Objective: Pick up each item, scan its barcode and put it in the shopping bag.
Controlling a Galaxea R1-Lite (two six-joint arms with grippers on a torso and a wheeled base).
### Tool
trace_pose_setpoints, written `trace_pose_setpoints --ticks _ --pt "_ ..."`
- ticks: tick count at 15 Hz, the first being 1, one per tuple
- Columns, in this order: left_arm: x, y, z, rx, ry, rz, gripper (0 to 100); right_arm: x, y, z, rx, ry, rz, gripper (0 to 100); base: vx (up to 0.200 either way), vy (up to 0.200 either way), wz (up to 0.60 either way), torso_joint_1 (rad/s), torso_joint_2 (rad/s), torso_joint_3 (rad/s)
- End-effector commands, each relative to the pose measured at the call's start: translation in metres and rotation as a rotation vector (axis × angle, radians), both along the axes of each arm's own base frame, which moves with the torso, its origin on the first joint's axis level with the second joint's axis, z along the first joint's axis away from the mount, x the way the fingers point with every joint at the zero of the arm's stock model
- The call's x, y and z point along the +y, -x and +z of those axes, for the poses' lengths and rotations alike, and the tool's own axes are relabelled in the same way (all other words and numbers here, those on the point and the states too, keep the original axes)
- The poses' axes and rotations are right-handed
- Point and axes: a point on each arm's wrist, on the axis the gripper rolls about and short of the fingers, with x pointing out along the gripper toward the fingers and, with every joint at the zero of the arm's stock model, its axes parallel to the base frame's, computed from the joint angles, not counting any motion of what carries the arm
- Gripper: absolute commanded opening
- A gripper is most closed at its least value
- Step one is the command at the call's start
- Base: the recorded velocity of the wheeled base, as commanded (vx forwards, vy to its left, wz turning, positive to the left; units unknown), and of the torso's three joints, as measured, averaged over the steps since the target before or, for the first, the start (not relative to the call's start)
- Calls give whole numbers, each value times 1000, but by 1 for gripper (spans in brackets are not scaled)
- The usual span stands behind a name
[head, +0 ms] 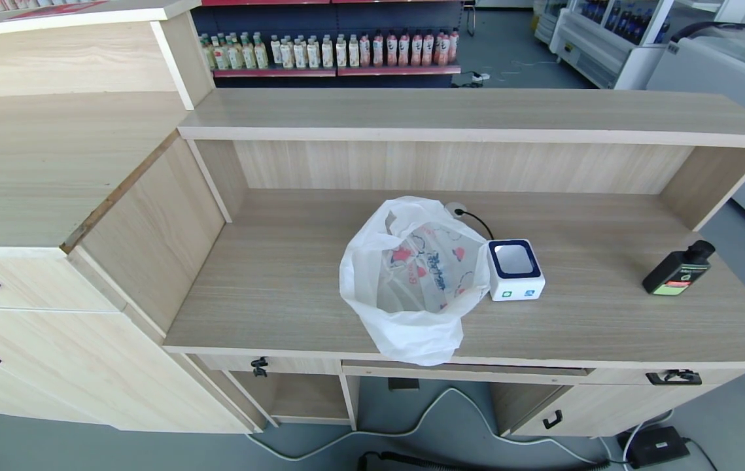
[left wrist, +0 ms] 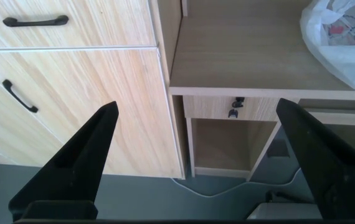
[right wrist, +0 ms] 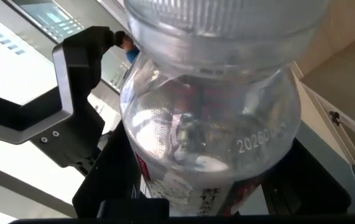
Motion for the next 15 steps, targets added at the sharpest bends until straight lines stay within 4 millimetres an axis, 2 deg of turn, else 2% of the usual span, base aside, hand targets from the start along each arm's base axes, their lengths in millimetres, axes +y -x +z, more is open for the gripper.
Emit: trace_pose_setpoints --ticks 1,5,15 --pt "0 0 0 -1 0 0 100 0 0 -3 5 3 -3 0 0 0 0 0 0 0" --pt "0 0 0 -1 0 0 100 -3 1 -12 13 10 -36 0 0 0 0 0 0 0" --pt "0 0 0 -1 0 0 100 -6 5 -12 5 7 -53 0 0 0 0 0 0 0"
